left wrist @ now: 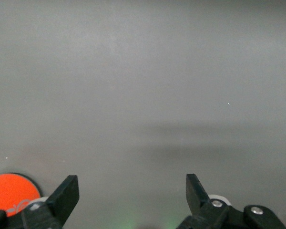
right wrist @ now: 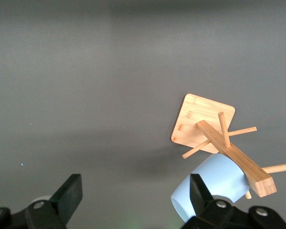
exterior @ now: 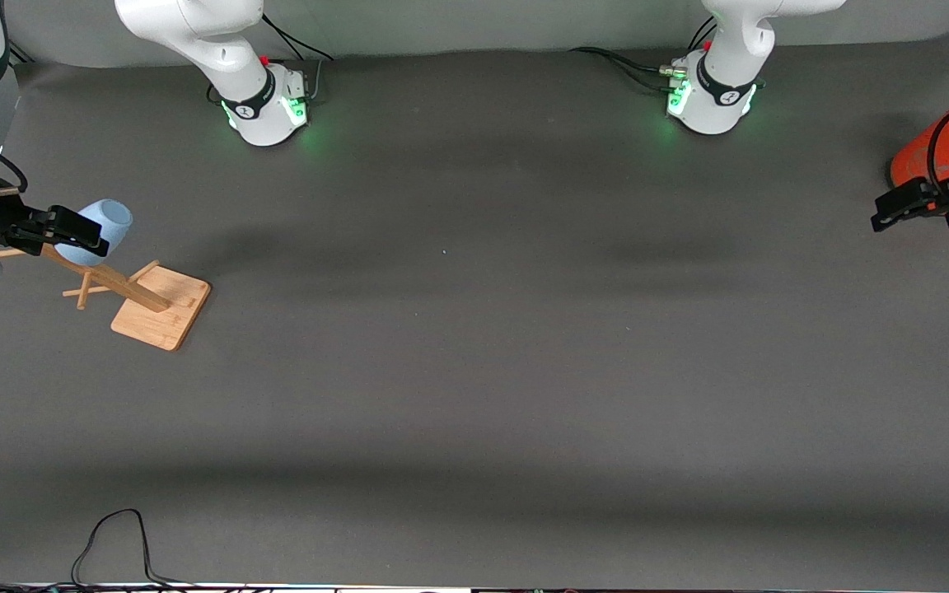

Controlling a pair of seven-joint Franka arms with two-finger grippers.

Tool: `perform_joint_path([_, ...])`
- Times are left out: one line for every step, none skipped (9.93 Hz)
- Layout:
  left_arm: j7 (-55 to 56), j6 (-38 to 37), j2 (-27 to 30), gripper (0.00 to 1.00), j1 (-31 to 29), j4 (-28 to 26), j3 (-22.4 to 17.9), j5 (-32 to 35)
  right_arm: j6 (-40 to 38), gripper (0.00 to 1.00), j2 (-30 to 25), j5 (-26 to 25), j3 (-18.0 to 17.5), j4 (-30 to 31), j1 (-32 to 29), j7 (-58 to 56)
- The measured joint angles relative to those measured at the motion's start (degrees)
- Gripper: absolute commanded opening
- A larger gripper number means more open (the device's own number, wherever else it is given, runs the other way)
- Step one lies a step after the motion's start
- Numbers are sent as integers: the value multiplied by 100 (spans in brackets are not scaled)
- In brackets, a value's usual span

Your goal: Rotate and upright cup with both arms

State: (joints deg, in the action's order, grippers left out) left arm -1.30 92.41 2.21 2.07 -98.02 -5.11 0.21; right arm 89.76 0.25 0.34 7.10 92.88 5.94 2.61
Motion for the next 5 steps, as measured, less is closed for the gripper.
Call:
perform_joint_path([0,68,-89,100,0,4,0,0,0,100,0,-4,0,0,-1,0])
perform_joint_path([0,72,-144,100,0,16,0,0,0,100,0,-8,0,0,-1,0])
perform_joint_path([0,72,-158,100,0,27,0,0,-5,100,0,-13,4,0,-3,2])
perform_joint_path([0,72,-155,100,0,42,0,0,-14,100,-6,-20,16,4,-22,14])
perform_joint_path([0,72,-150,100,0,70,-2,0,-48,100,-31,-28,67,26,-47,33])
